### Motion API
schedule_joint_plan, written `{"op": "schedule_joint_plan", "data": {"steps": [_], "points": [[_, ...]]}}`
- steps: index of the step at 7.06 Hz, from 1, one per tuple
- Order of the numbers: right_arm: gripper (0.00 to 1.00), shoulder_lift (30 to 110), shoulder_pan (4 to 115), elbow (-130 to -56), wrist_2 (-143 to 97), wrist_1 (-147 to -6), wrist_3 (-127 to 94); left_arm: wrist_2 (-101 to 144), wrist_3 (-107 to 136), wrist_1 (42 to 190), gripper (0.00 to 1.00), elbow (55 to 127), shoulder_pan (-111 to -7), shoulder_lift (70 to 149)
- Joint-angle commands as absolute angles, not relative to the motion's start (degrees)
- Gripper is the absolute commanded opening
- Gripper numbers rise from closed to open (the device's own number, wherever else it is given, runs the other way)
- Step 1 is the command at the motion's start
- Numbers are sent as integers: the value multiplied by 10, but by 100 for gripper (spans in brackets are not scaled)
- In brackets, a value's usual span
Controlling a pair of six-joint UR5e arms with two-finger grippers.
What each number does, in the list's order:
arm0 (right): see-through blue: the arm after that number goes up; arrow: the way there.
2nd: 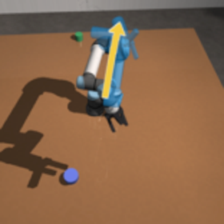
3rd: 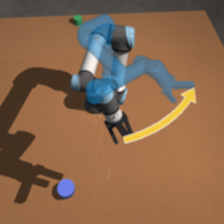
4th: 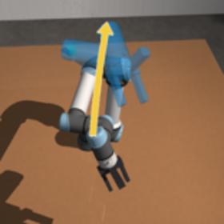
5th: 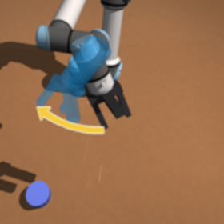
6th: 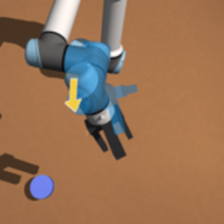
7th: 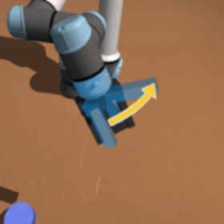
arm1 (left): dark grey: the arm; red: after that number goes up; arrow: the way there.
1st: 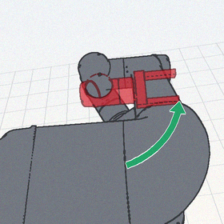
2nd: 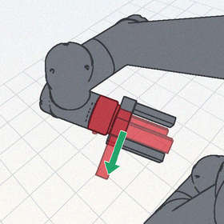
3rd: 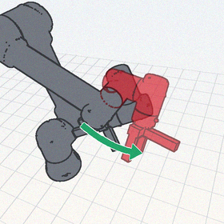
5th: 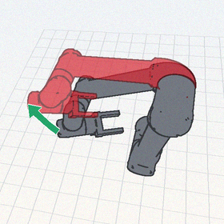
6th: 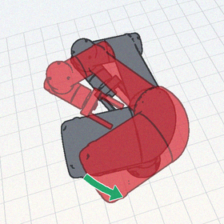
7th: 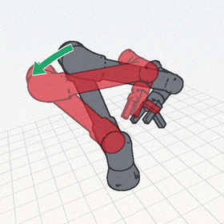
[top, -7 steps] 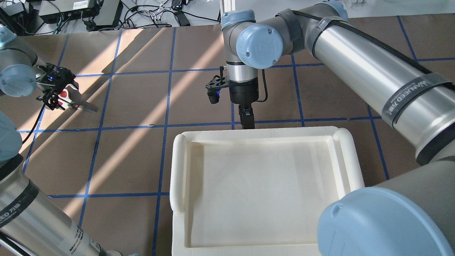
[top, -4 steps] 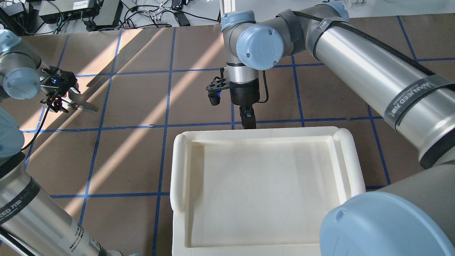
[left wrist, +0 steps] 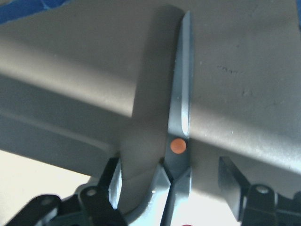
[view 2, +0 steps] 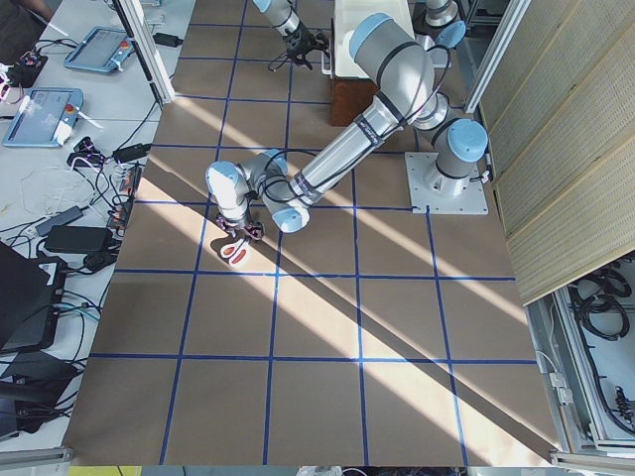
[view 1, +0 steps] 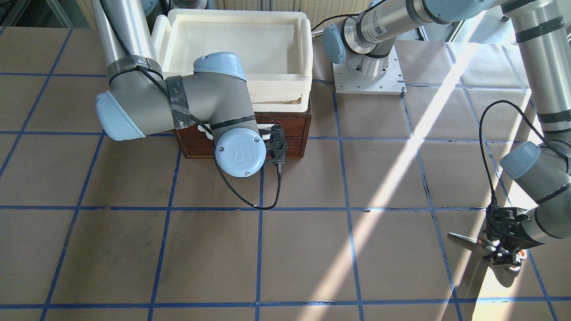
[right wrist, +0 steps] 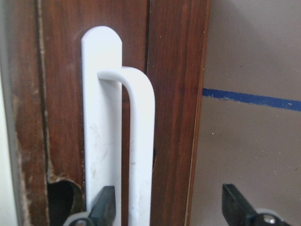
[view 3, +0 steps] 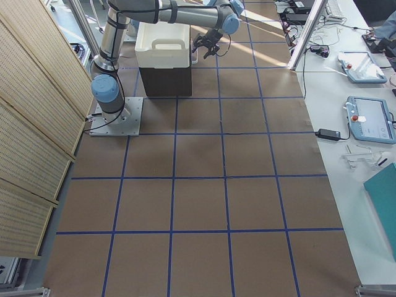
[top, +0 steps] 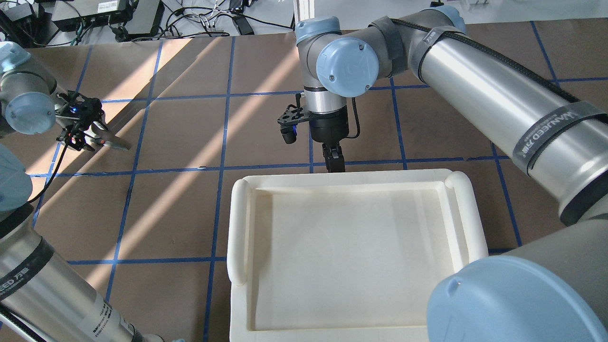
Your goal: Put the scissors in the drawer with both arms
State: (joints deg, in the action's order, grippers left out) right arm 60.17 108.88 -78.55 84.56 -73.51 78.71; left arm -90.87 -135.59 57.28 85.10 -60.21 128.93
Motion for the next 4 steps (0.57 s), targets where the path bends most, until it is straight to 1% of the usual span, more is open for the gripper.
{"op": "schedule_joint_plan", "data": {"steps": [1, 2, 4], "points": [[73, 603, 1088, -797, 847, -749, 787, -907, -1362, 571, 0, 852, -602, 1287], [69, 603, 1088, -797, 855, -749, 787, -906, -1363, 571, 0, 853, -602, 1287], [65, 603, 1088, -791, 857, -767, 789, -900, -1382, 571, 0, 853, -606, 1280]]}}
